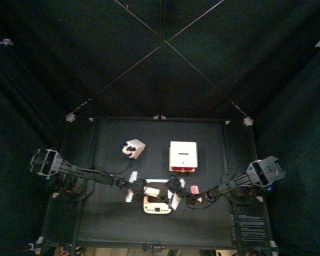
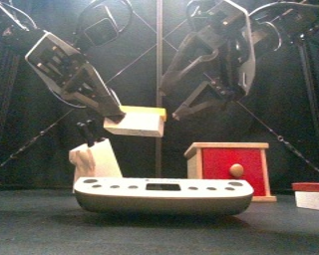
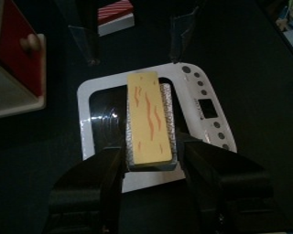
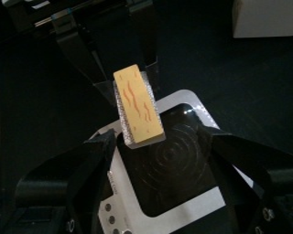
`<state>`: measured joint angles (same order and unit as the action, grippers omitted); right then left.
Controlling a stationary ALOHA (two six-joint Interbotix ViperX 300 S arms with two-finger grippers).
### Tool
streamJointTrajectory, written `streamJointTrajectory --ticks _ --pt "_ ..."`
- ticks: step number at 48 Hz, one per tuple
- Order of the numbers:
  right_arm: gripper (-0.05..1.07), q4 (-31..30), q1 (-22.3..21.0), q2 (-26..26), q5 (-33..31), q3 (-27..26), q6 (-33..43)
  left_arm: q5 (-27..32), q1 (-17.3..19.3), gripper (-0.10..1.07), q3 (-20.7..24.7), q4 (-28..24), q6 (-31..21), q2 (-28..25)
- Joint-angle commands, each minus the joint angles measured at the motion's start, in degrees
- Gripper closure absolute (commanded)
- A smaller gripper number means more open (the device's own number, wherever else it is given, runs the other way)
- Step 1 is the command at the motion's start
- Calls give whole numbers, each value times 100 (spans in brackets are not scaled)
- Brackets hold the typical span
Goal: Put egg sushi on left of stove
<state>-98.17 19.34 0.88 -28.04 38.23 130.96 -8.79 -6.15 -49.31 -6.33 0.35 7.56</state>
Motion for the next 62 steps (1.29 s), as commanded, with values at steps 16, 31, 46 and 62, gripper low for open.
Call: streamJointTrajectory --ticks 16,31,46,62 --pt "3 211 185 475 -281 -26 18 -18 18 27 -387 0 0 457" --pt "4 378 325 615 -615 149 18 -18 18 27 -1354 396 -26 1081" --pt "4 439 325 624 -633 211 18 -53 176 27 -1872 1090 18 1151" --pt "4 527 316 624 -633 237 18 -70 527 26 -1951 1020 9 896"
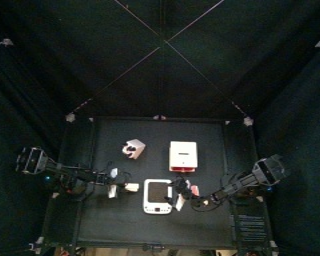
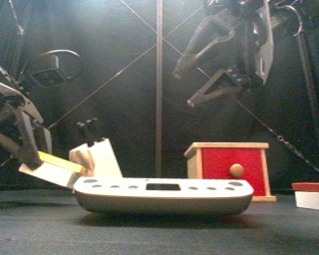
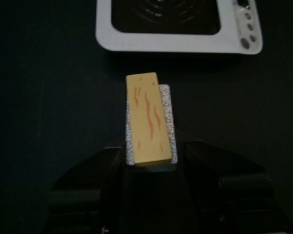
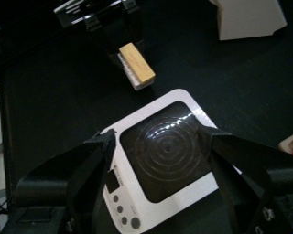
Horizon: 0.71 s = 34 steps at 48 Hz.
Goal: Put egg sushi on left of stove
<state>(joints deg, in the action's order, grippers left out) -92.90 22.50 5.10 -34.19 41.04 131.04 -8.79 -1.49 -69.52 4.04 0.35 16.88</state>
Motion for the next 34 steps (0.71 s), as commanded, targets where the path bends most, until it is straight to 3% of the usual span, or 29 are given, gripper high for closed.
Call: streamJointTrajectory --ticks 1,15,34 --pt "4 0 -9 193 -26 -44 9 -62 62 26 62 -18 9 -53" --pt "4 44 -9 193 -18 -35 9 -53 70 23 44 0 -9 -114" --pt "4 44 -9 193 -18 -35 9 -35 70 5 44 70 -18 -105"
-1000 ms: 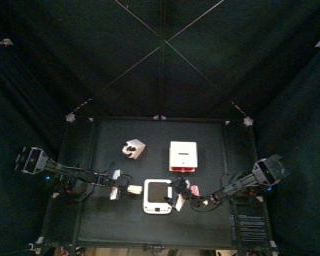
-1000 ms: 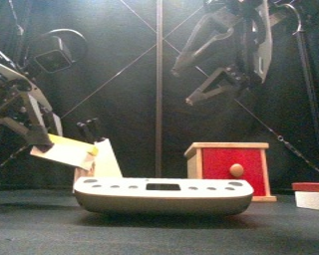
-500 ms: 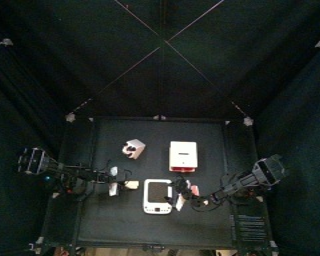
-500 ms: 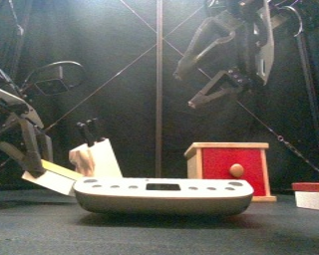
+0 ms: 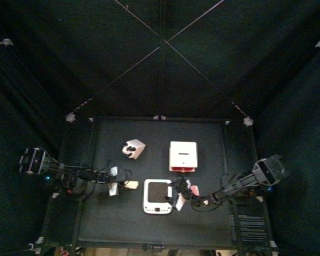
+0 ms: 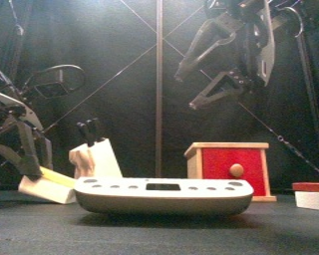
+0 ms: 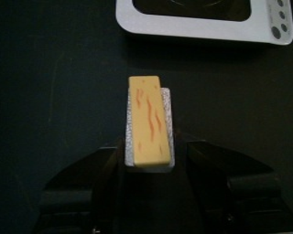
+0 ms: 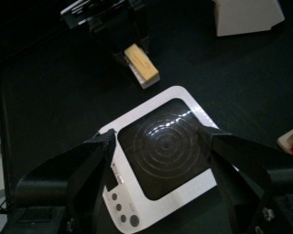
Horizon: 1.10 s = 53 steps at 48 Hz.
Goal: Put egg sushi on left of stove
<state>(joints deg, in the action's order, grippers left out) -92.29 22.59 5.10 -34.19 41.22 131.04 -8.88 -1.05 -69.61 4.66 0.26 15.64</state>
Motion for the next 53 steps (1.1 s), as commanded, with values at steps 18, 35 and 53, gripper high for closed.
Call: streamJointTrajectory --ticks 18,35,53 --pt "4 26 -9 193 -26 -53 9 -18 26 3 70 18 -9 62" --pt "4 53 -9 193 -26 -53 9 -18 158 3 88 18 -9 62" --pt "4 202 0 202 -26 -18 0 -35 264 3 97 18 -9 70"
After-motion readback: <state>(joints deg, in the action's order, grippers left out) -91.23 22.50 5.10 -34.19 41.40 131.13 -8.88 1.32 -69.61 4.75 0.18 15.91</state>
